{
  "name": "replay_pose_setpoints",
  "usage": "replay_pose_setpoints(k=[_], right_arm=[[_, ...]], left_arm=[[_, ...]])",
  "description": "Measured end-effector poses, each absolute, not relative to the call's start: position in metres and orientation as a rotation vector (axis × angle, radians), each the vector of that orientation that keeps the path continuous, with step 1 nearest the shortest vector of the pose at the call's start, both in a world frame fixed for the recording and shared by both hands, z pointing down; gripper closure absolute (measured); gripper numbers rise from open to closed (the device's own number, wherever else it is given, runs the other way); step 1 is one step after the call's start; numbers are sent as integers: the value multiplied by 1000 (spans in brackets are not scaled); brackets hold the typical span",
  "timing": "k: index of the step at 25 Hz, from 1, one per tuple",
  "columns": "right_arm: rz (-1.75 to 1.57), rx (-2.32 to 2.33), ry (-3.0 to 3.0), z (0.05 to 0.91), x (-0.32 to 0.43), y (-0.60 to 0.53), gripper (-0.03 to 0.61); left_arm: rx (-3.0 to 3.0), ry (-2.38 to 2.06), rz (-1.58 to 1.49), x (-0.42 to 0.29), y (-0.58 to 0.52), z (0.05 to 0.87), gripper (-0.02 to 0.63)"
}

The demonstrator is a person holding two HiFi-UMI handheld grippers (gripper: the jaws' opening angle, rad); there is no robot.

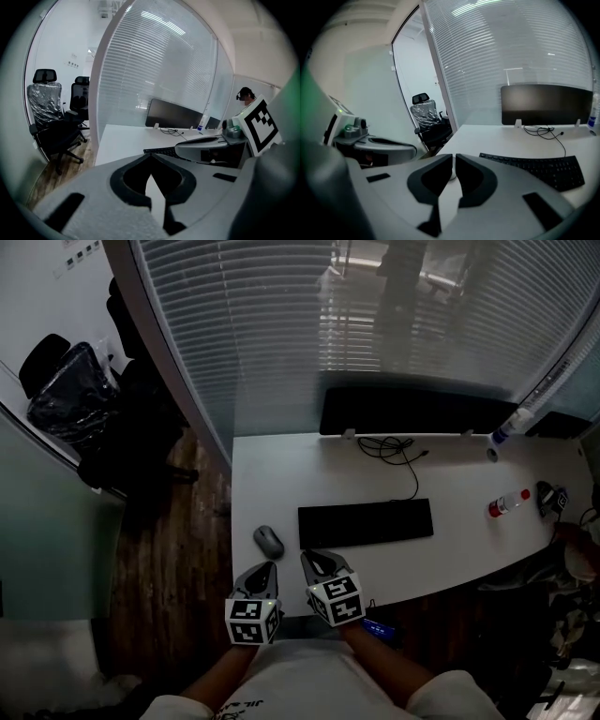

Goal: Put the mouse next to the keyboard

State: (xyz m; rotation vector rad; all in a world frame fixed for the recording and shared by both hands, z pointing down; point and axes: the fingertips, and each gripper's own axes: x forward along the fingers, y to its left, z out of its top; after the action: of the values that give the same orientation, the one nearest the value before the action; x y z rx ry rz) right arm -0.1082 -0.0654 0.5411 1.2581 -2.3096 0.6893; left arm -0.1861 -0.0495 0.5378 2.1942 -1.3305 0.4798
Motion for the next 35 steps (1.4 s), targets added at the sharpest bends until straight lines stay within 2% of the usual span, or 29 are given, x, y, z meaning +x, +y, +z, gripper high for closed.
replay_pose_setpoints(k=[4, 13, 20, 23, 27, 35], right_arm=[[668, 1217, -2296, 560, -129, -76, 566], [728, 1055, -2232, 613, -183, -94, 346], [689, 1006, -2150, 657, -201, -112, 287], [692, 947, -2109, 673, -210, -112, 233], [680, 923, -2067, 691, -215, -114, 208], [683, 924, -2005, 710, -215, -122, 209]], left_arm=[[2156, -1356, 482, -205, -53, 549, 608], [2079, -1399, 494, -242, -62, 569, 607], [2037, -1402, 504, -259, -63, 586, 607], [2028, -1407, 513, -266, -63, 590, 607], [2012, -1404, 507, -272, -66, 594, 607], [1992, -1409, 503, -285, -73, 598, 607]])
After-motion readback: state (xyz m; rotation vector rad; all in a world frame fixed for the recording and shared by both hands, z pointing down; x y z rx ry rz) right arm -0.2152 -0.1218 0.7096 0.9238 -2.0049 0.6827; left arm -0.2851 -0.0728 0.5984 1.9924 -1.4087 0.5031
